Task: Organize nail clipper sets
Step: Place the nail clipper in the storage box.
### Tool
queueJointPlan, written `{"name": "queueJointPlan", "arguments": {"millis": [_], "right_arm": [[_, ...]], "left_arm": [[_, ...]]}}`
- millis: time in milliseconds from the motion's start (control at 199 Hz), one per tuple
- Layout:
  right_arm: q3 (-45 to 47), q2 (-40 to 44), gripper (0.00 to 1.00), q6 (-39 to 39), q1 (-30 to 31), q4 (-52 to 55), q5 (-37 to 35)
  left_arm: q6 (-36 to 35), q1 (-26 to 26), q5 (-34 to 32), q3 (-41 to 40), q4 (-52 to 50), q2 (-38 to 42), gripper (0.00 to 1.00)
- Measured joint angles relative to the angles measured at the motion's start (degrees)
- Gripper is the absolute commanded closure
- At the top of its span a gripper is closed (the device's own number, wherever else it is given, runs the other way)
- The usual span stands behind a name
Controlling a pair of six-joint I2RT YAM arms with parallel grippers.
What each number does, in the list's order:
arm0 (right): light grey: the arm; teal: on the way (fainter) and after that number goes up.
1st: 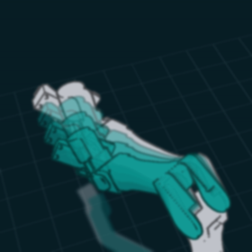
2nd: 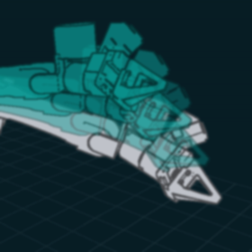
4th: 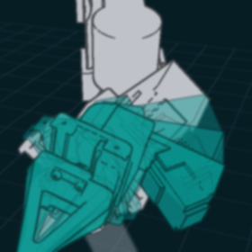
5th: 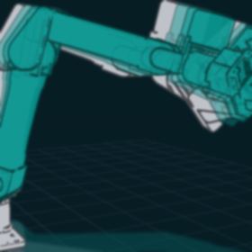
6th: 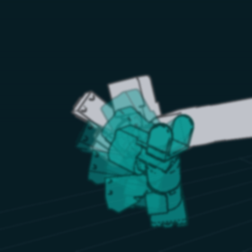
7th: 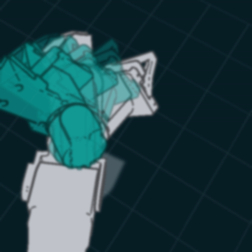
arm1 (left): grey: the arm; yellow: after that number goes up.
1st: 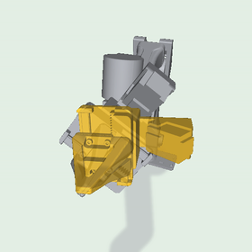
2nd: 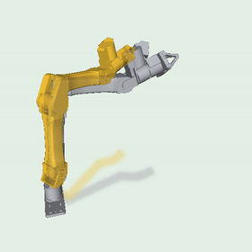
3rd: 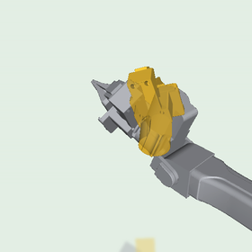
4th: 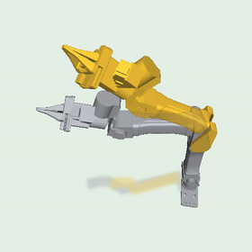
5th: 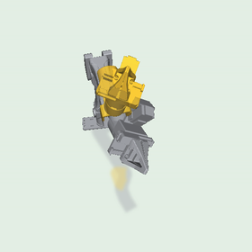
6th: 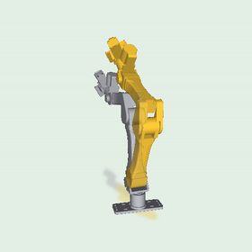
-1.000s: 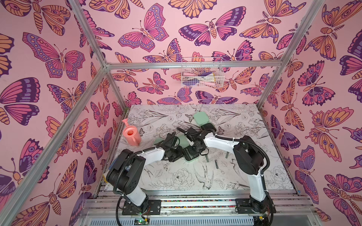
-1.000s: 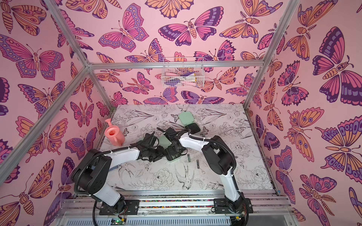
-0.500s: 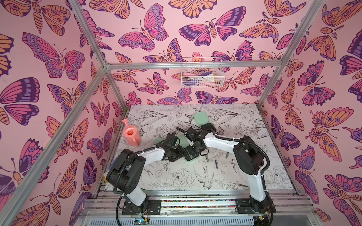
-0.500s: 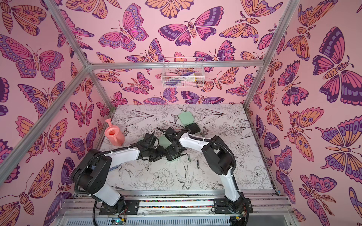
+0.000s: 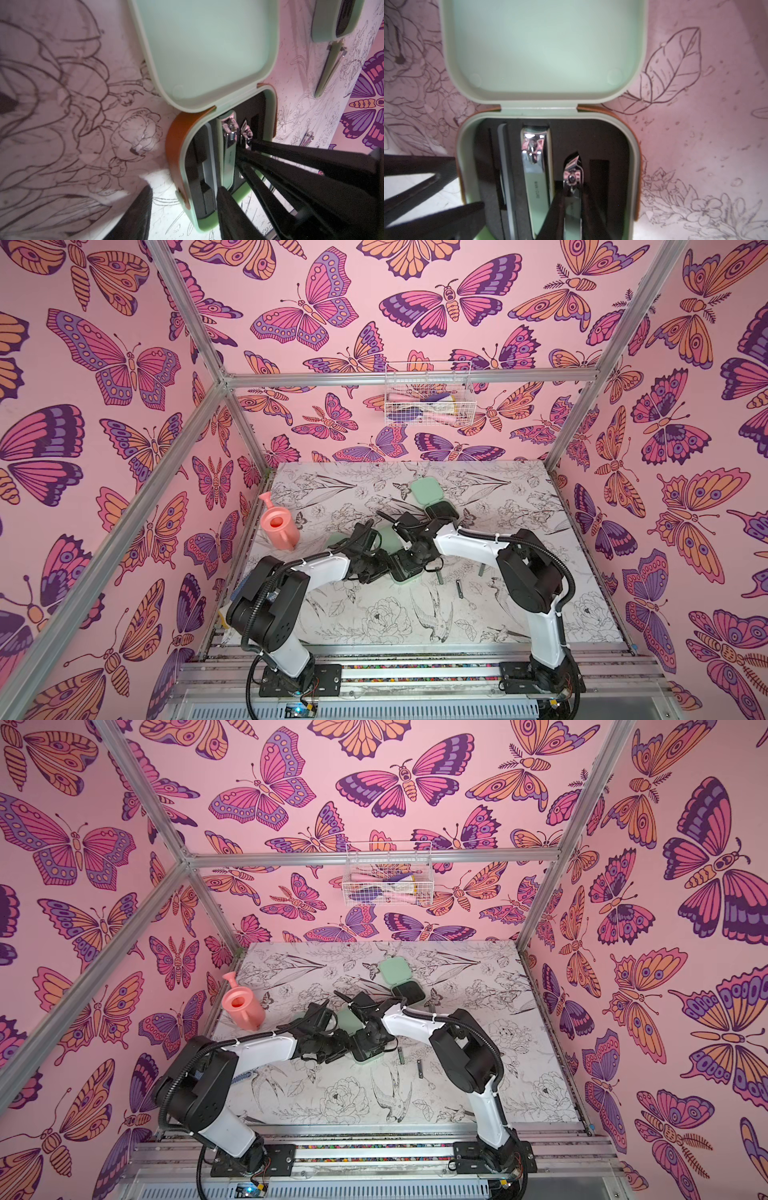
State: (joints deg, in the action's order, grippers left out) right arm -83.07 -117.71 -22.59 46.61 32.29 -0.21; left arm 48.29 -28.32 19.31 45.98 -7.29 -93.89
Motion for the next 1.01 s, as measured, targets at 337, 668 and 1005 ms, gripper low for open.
{"name": "queueJointPlan", "arguments": {"millis": [337,668,1005], "right_arm": [[2.01,0.83,0.89,-1.18,0.72,-2.38,-1.68],[2.01,0.76,0.89,-1.6,1.14,-2.4,-2.75],[1.95,0.59,0.83,-3.82,1.16,-2.58,-2.8]], "left_arm": [[0.0,0.0,0.0,-0.04,0.02,0.0,0.47],[0.0,0.0,0.02,-0.04,0.02,0.0,0.47],[0.02,0.0,0.02,-0.04,0.02,0.0,0.47]]}}
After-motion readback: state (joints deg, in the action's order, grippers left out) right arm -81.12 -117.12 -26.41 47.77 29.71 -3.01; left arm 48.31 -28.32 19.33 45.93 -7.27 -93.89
